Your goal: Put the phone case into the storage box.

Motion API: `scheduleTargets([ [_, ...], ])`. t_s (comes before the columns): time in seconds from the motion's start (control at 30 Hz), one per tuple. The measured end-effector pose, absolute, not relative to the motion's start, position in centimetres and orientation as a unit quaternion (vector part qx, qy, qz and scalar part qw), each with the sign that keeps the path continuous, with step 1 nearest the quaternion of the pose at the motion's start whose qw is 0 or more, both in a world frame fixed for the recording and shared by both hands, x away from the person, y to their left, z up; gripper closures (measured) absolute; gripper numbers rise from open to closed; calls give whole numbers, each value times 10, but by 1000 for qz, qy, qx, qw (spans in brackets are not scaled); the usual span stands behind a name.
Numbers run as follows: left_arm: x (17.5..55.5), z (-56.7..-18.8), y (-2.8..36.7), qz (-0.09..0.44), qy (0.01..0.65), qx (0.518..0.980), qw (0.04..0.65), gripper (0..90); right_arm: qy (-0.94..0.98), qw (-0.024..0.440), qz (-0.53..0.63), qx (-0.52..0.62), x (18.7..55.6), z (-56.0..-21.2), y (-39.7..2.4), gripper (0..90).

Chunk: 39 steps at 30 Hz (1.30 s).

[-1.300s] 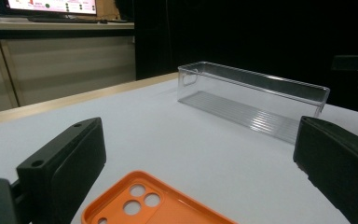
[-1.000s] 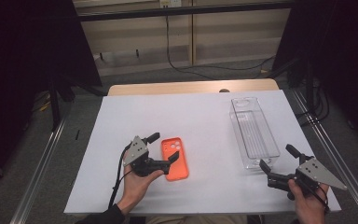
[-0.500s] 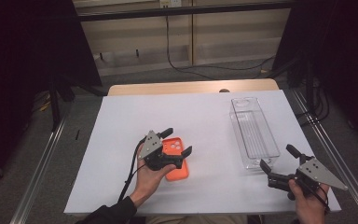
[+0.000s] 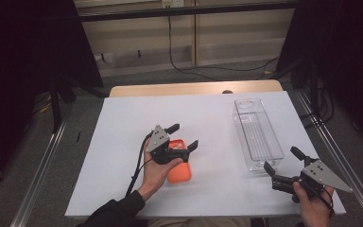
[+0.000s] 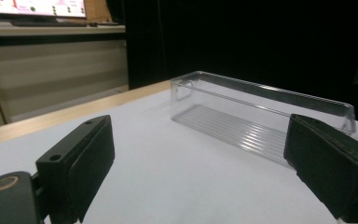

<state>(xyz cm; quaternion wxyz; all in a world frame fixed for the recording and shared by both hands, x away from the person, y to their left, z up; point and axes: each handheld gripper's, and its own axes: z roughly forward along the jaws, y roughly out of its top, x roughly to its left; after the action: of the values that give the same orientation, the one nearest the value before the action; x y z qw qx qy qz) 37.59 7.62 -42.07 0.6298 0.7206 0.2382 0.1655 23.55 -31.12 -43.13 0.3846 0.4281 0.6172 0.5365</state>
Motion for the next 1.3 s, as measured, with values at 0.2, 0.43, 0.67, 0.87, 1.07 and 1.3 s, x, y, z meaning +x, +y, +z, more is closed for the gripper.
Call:
scheduleTargets([
  [0.2, 373, -420, 75, 155, 224, 724, 633, 222, 616, 387, 538, 426, 234, -431, -311, 0],
  [0.43, 376, -419, 79, 143, 221, 728, 633, 398, 617, 388, 535, 426, 234, -431, -311, 0],
  [0.67, 377, -419, 77, 116, 198, 746, 625, 550, 618, 388, 535, 426, 234, -431, -311, 0],
  [0.87, 377, -415, 76, 91, 184, 760, 617, 769, 617, 387, 537, 426, 233, -431, -311, 0],
  [1.07, 380, -413, 76, 73, 176, 774, 603, 900, 617, 387, 537, 426, 233, -431, -311, 0],
  [1.3, 392, -413, 65, 35, 179, 819, 543, 900, 617, 387, 536, 426, 233, -431, -311, 0],
])
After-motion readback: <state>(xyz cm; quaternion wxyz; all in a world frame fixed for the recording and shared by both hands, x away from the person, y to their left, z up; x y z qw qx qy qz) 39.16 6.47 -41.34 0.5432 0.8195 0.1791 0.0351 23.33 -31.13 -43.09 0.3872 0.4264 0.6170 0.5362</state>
